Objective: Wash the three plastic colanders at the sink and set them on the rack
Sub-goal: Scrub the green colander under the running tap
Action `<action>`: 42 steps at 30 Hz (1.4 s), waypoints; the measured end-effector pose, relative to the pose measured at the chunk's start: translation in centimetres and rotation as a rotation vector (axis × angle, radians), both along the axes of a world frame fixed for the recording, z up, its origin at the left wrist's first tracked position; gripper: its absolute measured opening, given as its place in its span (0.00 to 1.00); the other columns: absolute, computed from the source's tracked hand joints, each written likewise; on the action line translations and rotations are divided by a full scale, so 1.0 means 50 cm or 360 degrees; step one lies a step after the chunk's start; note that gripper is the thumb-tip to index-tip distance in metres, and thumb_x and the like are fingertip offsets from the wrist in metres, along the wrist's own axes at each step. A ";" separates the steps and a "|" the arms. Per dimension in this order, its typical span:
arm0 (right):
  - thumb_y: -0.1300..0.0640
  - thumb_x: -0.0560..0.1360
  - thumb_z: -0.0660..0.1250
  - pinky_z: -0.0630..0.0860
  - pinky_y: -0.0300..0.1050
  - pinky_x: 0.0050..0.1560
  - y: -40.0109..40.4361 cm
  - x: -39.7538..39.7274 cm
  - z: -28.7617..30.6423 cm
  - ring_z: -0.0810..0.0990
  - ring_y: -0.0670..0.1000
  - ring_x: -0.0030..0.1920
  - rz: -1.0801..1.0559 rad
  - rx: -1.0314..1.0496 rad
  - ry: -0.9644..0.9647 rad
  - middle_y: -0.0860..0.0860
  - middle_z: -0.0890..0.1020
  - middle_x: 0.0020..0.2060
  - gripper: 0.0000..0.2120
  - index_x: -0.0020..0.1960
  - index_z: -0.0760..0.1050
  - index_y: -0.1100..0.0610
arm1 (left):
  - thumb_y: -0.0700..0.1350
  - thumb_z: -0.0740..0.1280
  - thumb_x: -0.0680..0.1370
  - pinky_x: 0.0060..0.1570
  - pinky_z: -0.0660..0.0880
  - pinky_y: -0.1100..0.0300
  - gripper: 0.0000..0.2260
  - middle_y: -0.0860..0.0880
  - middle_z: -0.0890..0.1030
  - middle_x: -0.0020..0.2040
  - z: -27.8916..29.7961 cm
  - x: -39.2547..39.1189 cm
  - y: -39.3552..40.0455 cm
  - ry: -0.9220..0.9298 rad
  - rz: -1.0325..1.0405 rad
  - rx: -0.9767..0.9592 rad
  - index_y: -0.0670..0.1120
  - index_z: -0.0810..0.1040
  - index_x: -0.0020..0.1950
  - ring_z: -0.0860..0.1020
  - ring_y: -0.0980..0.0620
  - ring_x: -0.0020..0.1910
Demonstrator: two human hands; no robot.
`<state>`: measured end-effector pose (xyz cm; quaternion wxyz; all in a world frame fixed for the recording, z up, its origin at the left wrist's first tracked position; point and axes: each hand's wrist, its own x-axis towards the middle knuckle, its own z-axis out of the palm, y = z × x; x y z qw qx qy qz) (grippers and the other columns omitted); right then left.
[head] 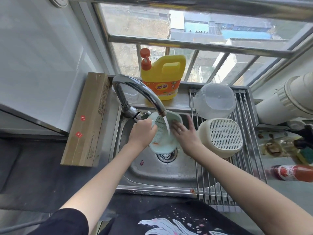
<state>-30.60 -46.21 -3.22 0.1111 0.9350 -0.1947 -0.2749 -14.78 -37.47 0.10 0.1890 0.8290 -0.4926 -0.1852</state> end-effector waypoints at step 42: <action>0.56 0.78 0.60 0.45 0.69 0.68 0.015 0.019 0.034 0.60 0.60 0.72 -0.0515 0.0899 0.0273 0.56 0.71 0.69 0.20 0.69 0.69 0.58 | 0.37 0.63 0.73 0.28 0.56 0.56 0.16 0.47 0.63 0.25 -0.047 -0.008 0.010 0.0408 0.0289 -0.0108 0.41 0.63 0.28 0.61 0.51 0.27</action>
